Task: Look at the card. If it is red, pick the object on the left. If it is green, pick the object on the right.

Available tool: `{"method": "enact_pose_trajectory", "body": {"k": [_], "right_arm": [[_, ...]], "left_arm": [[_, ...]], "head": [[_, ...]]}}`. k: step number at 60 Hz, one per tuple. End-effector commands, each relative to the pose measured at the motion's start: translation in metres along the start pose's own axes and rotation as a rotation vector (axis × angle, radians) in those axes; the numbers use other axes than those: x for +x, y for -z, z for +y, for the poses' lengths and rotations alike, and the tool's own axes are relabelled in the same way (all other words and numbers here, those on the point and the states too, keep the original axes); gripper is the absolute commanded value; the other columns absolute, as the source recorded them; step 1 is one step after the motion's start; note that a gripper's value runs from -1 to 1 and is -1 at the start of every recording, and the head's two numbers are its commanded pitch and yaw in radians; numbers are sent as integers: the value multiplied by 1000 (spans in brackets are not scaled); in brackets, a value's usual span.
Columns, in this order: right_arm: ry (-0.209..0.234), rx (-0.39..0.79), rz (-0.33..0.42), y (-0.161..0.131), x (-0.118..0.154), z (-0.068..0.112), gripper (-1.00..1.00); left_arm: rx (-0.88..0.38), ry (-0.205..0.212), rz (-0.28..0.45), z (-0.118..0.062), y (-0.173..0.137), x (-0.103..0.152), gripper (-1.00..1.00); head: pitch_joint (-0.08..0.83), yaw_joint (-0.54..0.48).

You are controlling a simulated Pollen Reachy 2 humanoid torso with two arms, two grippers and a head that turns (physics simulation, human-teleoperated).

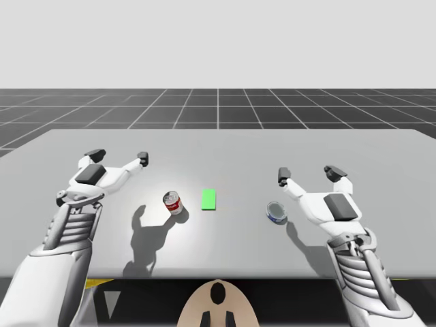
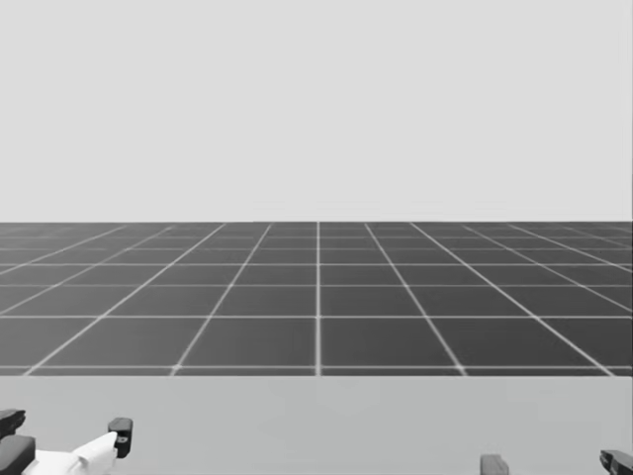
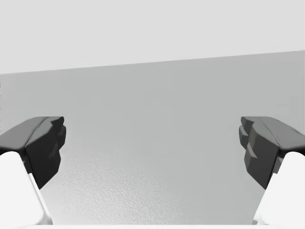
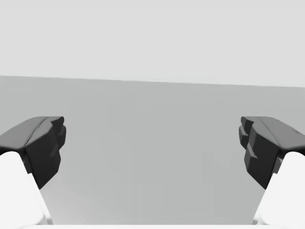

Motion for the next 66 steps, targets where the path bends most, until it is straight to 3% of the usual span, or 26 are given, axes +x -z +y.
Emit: {"method": "enact_pose_trajectory", "body": {"k": [1, 8, 10, 27, 40, 54, 66], "right_arm": [[42, -57, -26, 0, -2, 0, -1000], [81, -43, -19, 1, 3, -4, -1000], [74, -22, 17, 1, 4, -6, -1000], [51, -52, 6, 2, 3, -5, -1000], [63, -72, 5, 4, 4, -7, -1000], [50, -64, 14, 4, 2, -6, -1000], [38, -59, 13, 3, 1, -4, -1000]], "left_arm": [[6, 3, -3, 1, 0, 0, -1000], [8, 1, -5, 1, 0, 1, -1000], [8, 2, -6, 1, 0, 1, -1000], [9, 14, -1, 1, 2, -1, -1000], [6, 23, 3, 2, 4, -2, -1000], [2, 28, 4, 1, 5, -3, -1000], [2, 30, 5, 1, 4, -2, -1000]], "head": [[20, 2], [84, 8], [111, 11], [375, 24], [565, 40], [680, 65], [700, 55]]}}
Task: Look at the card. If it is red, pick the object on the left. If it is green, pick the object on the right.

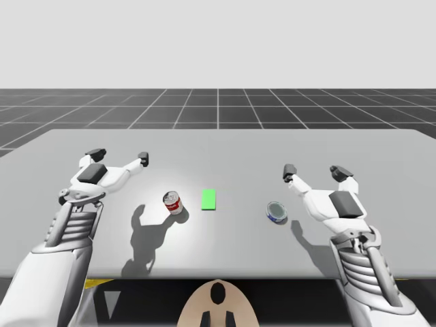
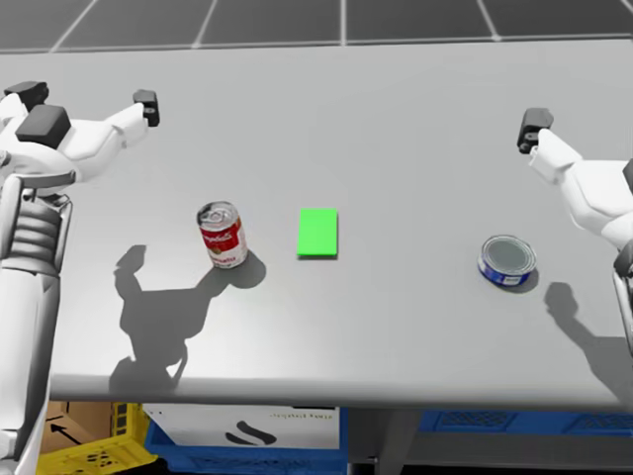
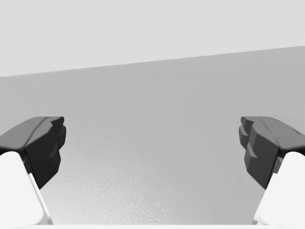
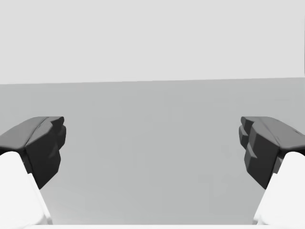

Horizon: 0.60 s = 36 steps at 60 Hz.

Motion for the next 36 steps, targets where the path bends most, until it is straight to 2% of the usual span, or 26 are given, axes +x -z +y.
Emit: {"method": "enact_pose_trajectory", "body": {"k": [1, 13, 29, 36], "right_arm": [[0, 5, 4, -1, -2, 3, -1000], [-14, 9, 1, -1, -3, 3, -1000], [-24, 21, 3, 0, -3, 4, -1000], [-24, 24, 5, 0, -4, 5, -1000]], "left_arm": [[0, 3, 1, 0, 0, 0, -1000], [-2, 2, 1, -2, -1, 0, -1000], [-4, 2, 0, -2, -2, 2, -1000], [-3, 2, -3, -2, -3, 2, -1000]], "head": [[699, 54], [691, -24], [729, -251], [741, -314]]}}
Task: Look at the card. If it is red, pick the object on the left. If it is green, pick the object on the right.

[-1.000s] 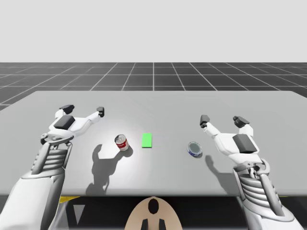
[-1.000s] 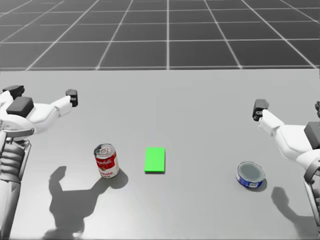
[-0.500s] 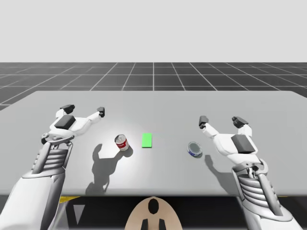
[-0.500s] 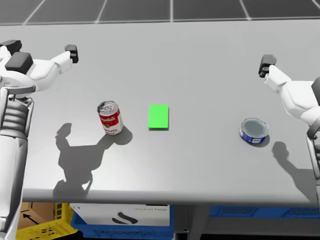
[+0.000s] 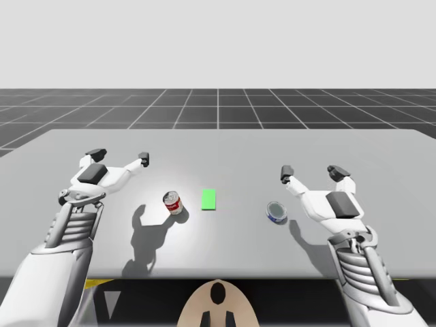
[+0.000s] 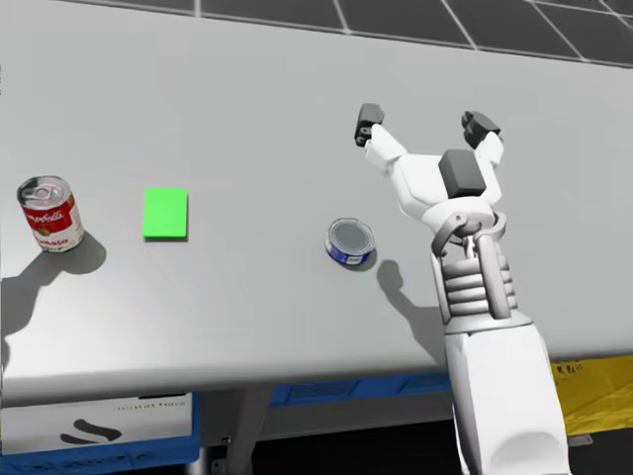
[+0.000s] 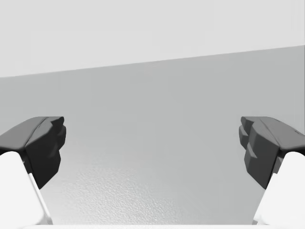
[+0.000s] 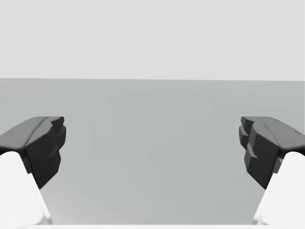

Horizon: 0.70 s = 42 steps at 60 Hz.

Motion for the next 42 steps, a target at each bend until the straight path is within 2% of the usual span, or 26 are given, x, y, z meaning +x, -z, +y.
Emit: {"method": "enact_pose_trajectory", "body": {"k": [1, 9, 14, 17, 21, 24, 30, 33, 36, 38, 39, 40, 42], "right_arm": [[2, 5, 3, 0, -1, 2, -1000], [2, 8, 6, 0, -2, 3, -1000], [1, 24, 18, -3, -1, 6, -1000], [5, 23, 24, -6, 0, 7, -1000], [-11, -5, 46, -13, 2, 9, -1000], [42, 16, 91, -21, 5, 10, -1000], [16, 74, 135, -40, 4, 16, -1000], [-25, 96, 106, -51, -3, 19, -1000], [-70, 123, 111, -62, -15, 21, -1000], [8, 123, 99, -67, -23, 24, -1000], [-29, 148, 105, -73, -31, 25, -1000], [-42, 157, 122, -75, -33, 24, -1000], [-26, 170, 152, -81, -40, 24, -1000]], "left_arm": [[1, 0, -3, 0, -1, 1, -1000], [3, 0, -4, 0, -2, 1, -1000], [29, 27, -19, 0, -3, 1, -1000], [28, 25, -20, 1, -3, 2, -1000], [36, 23, -22, 2, -5, 4, -1000], [35, 19, -22, 4, -6, 5, -1000], [39, 14, -17, 7, -6, 4, -1000], [40, 12, -8, 8, -5, 2, -1000], [41, 10, -4, 9, -4, 2, -1000], [42, 9, -2, 9, -4, 1, -1000], [43, 7, 4, 9, -5, 1, -1000], [42, 7, 1, 9, -4, 0, -1000], [43, 6, 2, 9, -4, 0, -1000]], "head": [[741, -318], [741, -333], [733, -325], [732, -327], [728, -331], [725, -334], [725, -335], [725, -335], [725, -338], [725, -338], [724, -340], [724, -341], [726, -342]]}}
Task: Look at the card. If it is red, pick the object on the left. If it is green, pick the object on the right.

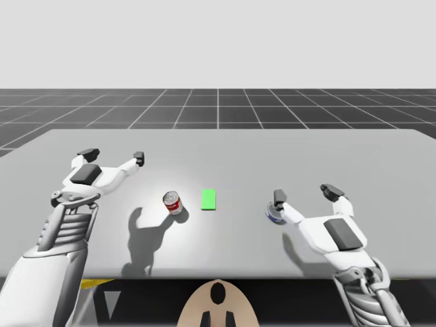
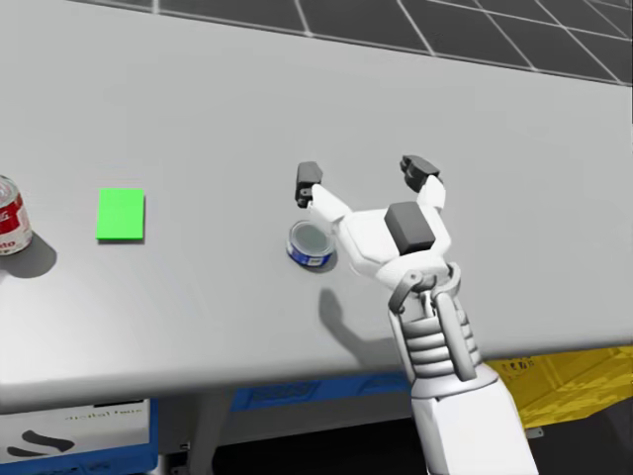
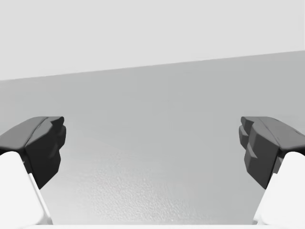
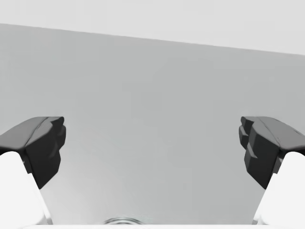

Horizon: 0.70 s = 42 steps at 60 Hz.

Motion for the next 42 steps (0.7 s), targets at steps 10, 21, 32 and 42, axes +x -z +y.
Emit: {"method": "enact_pose_trajectory", "body": {"k": [10, 21, 32, 42], "right_arm": [[47, 97, 110, -43, -67, 15, -1000], [44, 79, 161, -33, -96, 18, -1000], [108, 67, 243, -15, -103, 19, -1000], [117, 77, 269, 5, -101, 20, -1000]], "left_arm": [[8, 5, 7, 2, 3, -5, -1000], [7, -10, 27, 3, 7, -10, -1000], [5, -8, 28, 2, 7, -11, -1000], [4, -7, 29, 1, 7, -11, -1000]], "head": [[731, -345], [725, -336], [724, -338], [722, -339]]}}
